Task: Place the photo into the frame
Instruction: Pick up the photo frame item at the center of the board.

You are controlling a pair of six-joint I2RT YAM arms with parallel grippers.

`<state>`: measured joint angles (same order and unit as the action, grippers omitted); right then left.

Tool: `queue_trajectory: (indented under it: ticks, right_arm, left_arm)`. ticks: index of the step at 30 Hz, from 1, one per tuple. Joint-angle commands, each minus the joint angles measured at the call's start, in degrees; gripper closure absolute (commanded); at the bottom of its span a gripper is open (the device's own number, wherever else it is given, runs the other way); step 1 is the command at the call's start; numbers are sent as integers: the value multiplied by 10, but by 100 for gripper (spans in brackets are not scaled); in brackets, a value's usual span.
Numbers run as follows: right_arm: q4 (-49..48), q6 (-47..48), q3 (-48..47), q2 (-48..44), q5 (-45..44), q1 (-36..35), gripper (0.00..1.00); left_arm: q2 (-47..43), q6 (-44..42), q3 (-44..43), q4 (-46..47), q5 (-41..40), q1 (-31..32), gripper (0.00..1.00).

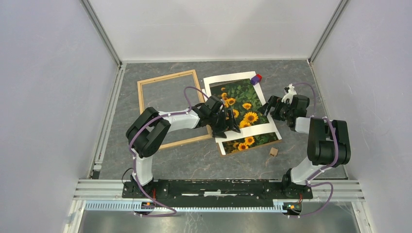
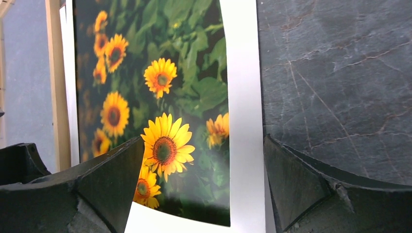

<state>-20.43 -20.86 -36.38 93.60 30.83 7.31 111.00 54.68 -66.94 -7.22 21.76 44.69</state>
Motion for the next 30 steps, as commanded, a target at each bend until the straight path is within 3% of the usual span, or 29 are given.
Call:
queue_trajectory:
  ticks: [1, 15, 24, 30]
  right_arm:
    - [-10, -21, 6, -13, 45, -4, 2]
    - [50, -32, 47, -86, 17, -3, 2]
    - [45, -123, 103, -133, 28, 10, 2]
    - [102, -107, 117, -175, 12, 38, 2]
  left_arm:
    - [36, -8, 21, -16, -31, 0, 9]
    - [37, -6, 22, -14, -31, -1, 9]
    - [38, -4, 22, -9, -27, 0, 9]
    - [37, -3, 22, -8, -26, 0, 9]
